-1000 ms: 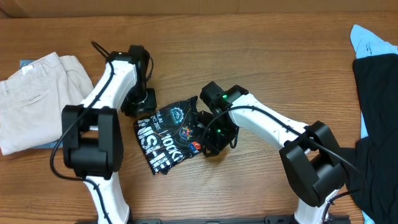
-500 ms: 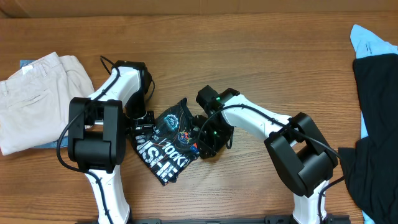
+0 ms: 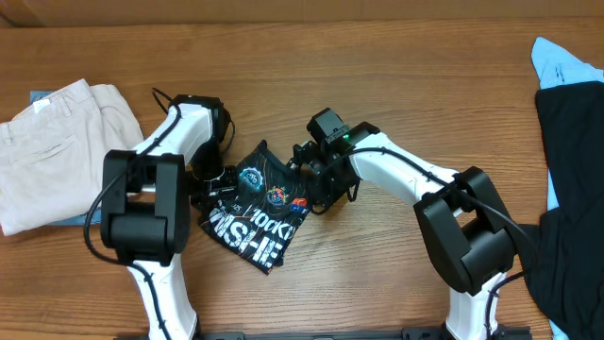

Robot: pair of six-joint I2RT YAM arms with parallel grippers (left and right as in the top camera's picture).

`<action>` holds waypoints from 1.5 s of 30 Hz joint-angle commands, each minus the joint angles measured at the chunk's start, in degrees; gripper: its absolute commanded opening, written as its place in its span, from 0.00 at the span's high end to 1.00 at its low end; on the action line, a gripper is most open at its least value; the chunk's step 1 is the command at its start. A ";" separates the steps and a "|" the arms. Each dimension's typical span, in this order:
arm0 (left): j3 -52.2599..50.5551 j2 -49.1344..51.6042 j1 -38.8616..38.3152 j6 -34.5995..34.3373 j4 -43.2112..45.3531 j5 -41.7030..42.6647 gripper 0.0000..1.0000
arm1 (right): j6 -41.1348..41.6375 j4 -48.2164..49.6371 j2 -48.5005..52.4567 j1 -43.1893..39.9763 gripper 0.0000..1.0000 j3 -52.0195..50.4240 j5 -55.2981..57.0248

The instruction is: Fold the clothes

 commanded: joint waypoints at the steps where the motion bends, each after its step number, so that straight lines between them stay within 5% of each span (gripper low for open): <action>1: -0.07 -6.93 0.66 -2.10 2.49 0.37 0.54 | 1.40 -2.45 1.46 -1.57 0.55 0.48 7.37; 7: 0.00 -12.33 0.63 1.36 9.42 -0.98 0.37 | 6.03 -5.18 -3.54 -2.03 0.55 5.55 10.58; 14: -0.02 -11.34 0.63 15.37 17.27 11.54 0.23 | 6.51 -5.25 -8.24 -2.08 0.54 6.34 10.56; 28: -0.04 0.83 0.61 23.28 18.99 22.60 0.22 | 9.46 -6.88 -8.39 -2.08 0.54 6.34 10.56; 32: -0.11 1.81 0.44 23.45 18.38 25.31 0.35 | 9.46 -6.88 -8.39 -2.08 0.54 6.34 10.56; 33: -0.13 1.84 0.02 25.11 17.44 28.00 0.47 | 9.46 -6.88 -8.39 -2.08 0.54 6.34 10.56; 37: -0.13 1.84 -1.55 27.91 14.82 28.72 0.61 | 9.46 -6.88 -8.39 -2.23 0.54 6.34 10.56; 42: -0.11 1.75 -1.97 28.37 14.69 27.82 0.96 | 11.32 -6.88 -8.59 -3.23 0.56 6.34 10.58; 45: 0.66 1.31 -1.18 27.65 14.43 26.36 0.96 | 11.72 -6.91 -9.49 -4.46 0.57 6.34 10.58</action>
